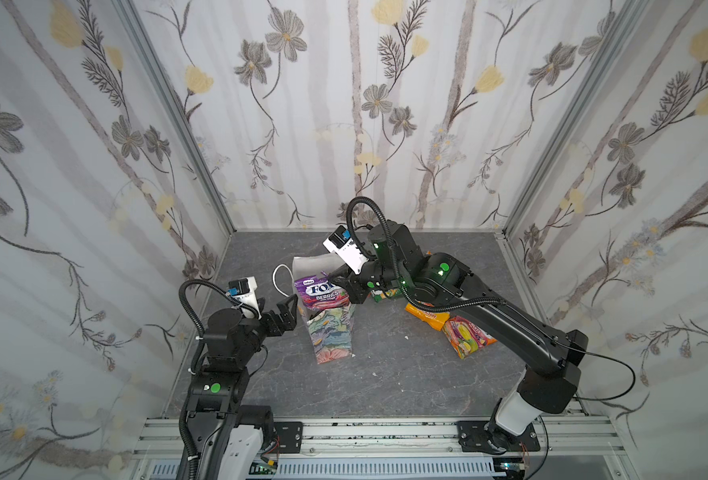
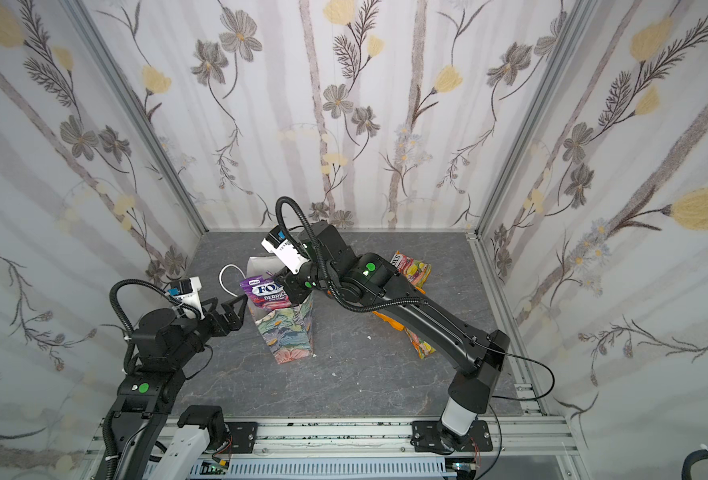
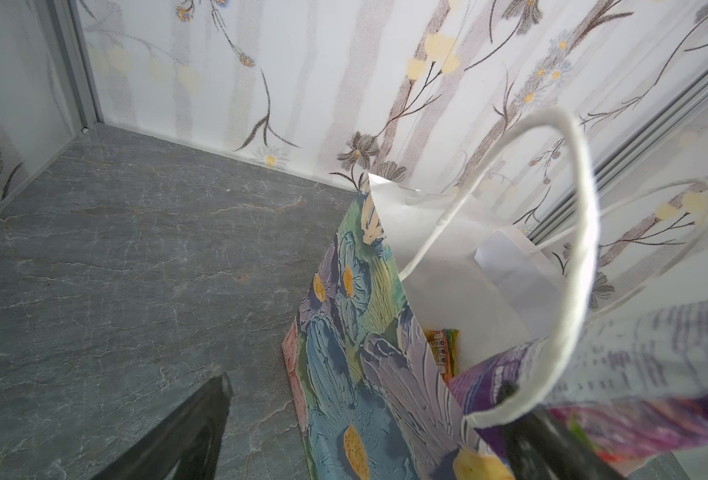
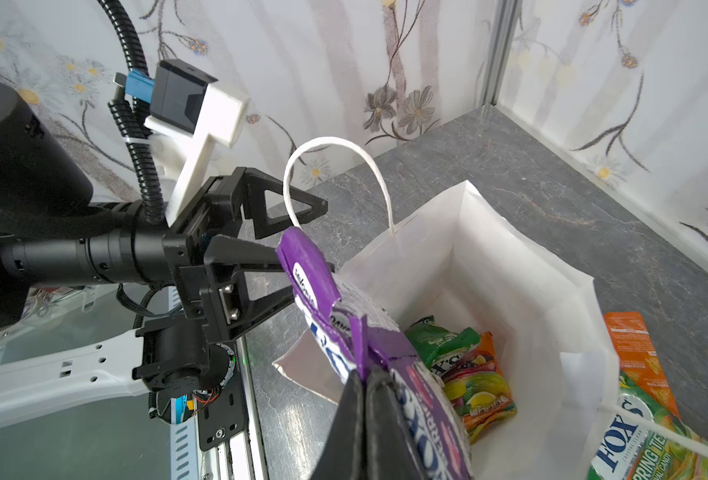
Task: Place the snacks into the paper bag
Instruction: 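Carry the purple packet with the right gripper over the bag opening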
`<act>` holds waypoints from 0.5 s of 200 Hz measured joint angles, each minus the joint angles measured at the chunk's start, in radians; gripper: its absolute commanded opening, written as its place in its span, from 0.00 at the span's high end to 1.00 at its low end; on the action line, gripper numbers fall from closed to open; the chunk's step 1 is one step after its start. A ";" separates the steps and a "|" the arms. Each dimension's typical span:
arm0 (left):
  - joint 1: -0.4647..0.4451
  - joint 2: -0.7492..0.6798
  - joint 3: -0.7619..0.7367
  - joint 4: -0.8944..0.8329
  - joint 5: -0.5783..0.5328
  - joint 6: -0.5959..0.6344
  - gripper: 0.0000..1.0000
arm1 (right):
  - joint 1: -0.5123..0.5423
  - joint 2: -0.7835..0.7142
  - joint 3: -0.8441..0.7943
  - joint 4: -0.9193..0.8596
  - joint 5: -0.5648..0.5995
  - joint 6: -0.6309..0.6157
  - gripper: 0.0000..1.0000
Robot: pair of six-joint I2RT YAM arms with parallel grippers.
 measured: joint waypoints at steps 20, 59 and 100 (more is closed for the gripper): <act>0.000 0.000 0.000 0.000 -0.001 0.000 0.00 | 0.000 0.023 0.019 -0.039 -0.016 -0.019 1.00; 0.000 0.000 0.000 0.000 0.000 0.000 0.00 | 0.002 0.037 0.039 -0.082 -0.036 -0.046 1.00; 0.000 0.000 0.000 0.000 -0.001 0.000 0.00 | 0.003 0.037 0.061 -0.127 -0.035 -0.080 1.00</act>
